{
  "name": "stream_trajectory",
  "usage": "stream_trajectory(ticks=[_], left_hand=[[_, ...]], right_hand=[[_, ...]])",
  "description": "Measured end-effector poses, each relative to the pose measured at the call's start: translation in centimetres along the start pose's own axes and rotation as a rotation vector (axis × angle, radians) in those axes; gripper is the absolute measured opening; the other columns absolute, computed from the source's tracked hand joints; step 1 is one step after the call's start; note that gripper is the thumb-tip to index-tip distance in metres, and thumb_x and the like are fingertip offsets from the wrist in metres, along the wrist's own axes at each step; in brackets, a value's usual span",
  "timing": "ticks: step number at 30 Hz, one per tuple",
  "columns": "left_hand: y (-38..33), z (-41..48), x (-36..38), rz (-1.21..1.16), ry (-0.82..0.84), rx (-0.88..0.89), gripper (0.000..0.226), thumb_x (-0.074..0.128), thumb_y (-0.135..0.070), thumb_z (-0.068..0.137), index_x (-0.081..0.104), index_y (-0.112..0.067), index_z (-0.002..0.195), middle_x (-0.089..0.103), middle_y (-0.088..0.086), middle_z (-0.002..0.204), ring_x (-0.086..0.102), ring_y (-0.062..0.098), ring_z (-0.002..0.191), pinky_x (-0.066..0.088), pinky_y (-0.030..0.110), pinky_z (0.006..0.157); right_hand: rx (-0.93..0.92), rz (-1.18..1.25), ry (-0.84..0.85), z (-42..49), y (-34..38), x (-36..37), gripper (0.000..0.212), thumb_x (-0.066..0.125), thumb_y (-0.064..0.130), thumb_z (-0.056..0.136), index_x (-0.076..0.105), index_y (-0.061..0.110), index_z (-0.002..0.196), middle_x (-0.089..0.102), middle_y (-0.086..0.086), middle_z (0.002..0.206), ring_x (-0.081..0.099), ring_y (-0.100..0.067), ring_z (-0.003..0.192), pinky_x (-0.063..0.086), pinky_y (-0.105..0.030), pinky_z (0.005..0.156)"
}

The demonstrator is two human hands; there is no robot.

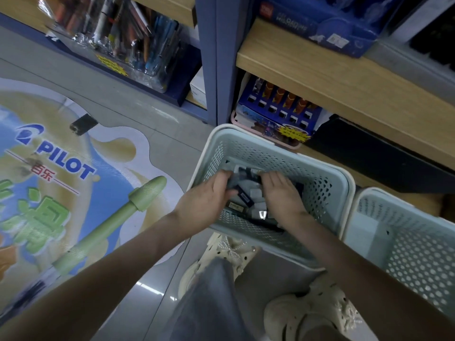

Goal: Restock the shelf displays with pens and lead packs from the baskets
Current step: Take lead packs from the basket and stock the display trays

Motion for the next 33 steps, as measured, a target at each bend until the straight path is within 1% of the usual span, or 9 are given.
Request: stream_trajectory(ticks=[4,9,11,14,17,20,25,28,33], left_hand=[[-0.1,1.1,-0.5,-0.692,-0.017,-0.422,0.032,0.034,-0.041,0.094,0.035,-0.016,0.113,0.055,-0.006,0.105,0.063,0.003,0.089,0.054,0.031,0.080],[-3.3,3.2,0.0,-0.776,0.055,-0.525,0.015,0.038,-0.034,0.102,0.039,-0.020,0.105,0.052,-0.008,0.094,0.052,0.000,0.085,0.045,0.031,0.082],[-5.1,4.0,-0.7,-0.759,0.152,-0.528,0.012,0.037,-0.034,0.103,0.038,-0.025,0.096,0.045,-0.009,0.086,0.046,0.003,0.078,0.043,0.024,0.077],[-8.4,5.0,-2.9,-0.857,0.244,-0.433,0.027,0.035,-0.033,0.104,0.038,-0.018,0.126,0.049,-0.009,0.117,0.045,0.005,0.112,0.034,-0.003,0.079],[-11.2,5.6,-5.5,-0.835,0.314,-0.364,0.053,0.043,-0.041,0.100,0.027,-0.011,0.141,0.042,-0.010,0.136,0.038,0.004,0.126,0.034,0.005,0.091],[-13.9,6.5,-7.8,-0.788,0.325,-0.301,0.044,0.054,-0.034,0.097,0.034,-0.017,0.132,0.053,-0.010,0.120,0.050,0.007,0.115,0.040,0.005,0.078],[-19.1,7.0,-13.1,-0.666,0.207,-0.203,0.035,0.060,-0.032,0.094,0.047,-0.014,0.122,0.062,-0.001,0.110,0.060,0.013,0.102,0.047,0.026,0.088],[-22.6,6.9,-15.9,-0.717,0.180,-0.132,0.026,0.060,-0.027,0.095,0.053,-0.012,0.115,0.068,0.001,0.093,0.066,0.013,0.082,0.053,0.030,0.079],[-27.6,7.2,-20.0,-0.747,0.108,-0.065,0.020,0.062,-0.029,0.093,0.058,-0.018,0.109,0.071,0.010,0.104,0.068,0.020,0.095,0.053,0.035,0.092]], right_hand=[[0.377,0.563,0.069,-0.7,0.6,-4.6,0.023,0.047,0.023,0.100,0.051,0.008,0.117,0.054,-0.003,0.105,0.052,-0.016,0.095,0.037,-0.025,0.072],[0.603,1.286,0.010,-2.0,2.4,-9.3,0.014,0.052,0.024,0.098,0.058,0.033,0.106,0.064,0.019,0.103,0.059,0.004,0.096,0.044,-0.015,0.081],[0.629,1.353,-0.038,-2.3,2.3,-10.7,0.017,0.053,0.024,0.097,0.062,0.032,0.109,0.068,0.015,0.107,0.062,-0.001,0.101,0.046,-0.021,0.086],[0.655,1.386,-0.127,-2.9,2.1,-13.4,0.023,0.053,0.027,0.097,0.061,0.025,0.118,0.065,0.003,0.120,0.059,-0.015,0.113,0.047,-0.036,0.096],[0.717,1.411,-0.153,-4.2,2.3,-16.2,0.038,0.052,0.034,0.097,0.050,0.021,0.132,0.059,0.000,0.129,0.055,-0.020,0.117,0.052,-0.028,0.069],[0.725,1.474,-0.182,-5.4,2.4,-18.5,0.061,0.056,0.046,0.092,0.038,0.018,0.144,0.048,-0.006,0.143,0.050,-0.026,0.121,0.047,-0.023,0.050],[0.537,1.497,-0.291,-8.4,3.9,-26.1,0.028,0.048,0.034,0.099,0.060,0.012,0.112,0.069,-0.013,0.101,0.055,-0.026,0.077,0.044,-0.028,0.052],[0.416,1.528,-0.341,-10.6,4.8,-30.5,0.024,0.047,0.029,0.099,0.055,0.008,0.092,0.053,-0.008,0.065,0.046,-0.020,0.053,0.045,-0.027,0.048],[0.164,1.466,-0.405,-13.7,5.3,-37.0,0.021,0.042,0.020,0.101,0.054,0.003,0.099,0.047,-0.006,0.063,0.046,-0.019,0.054,0.045,-0.028,0.057]])
Point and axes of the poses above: each hand's wrist, its own z-axis towards the middle knuckle, its own x-axis out of the palm, y = z × x, the point moved 5 cm from there along z, towards the middle knuckle
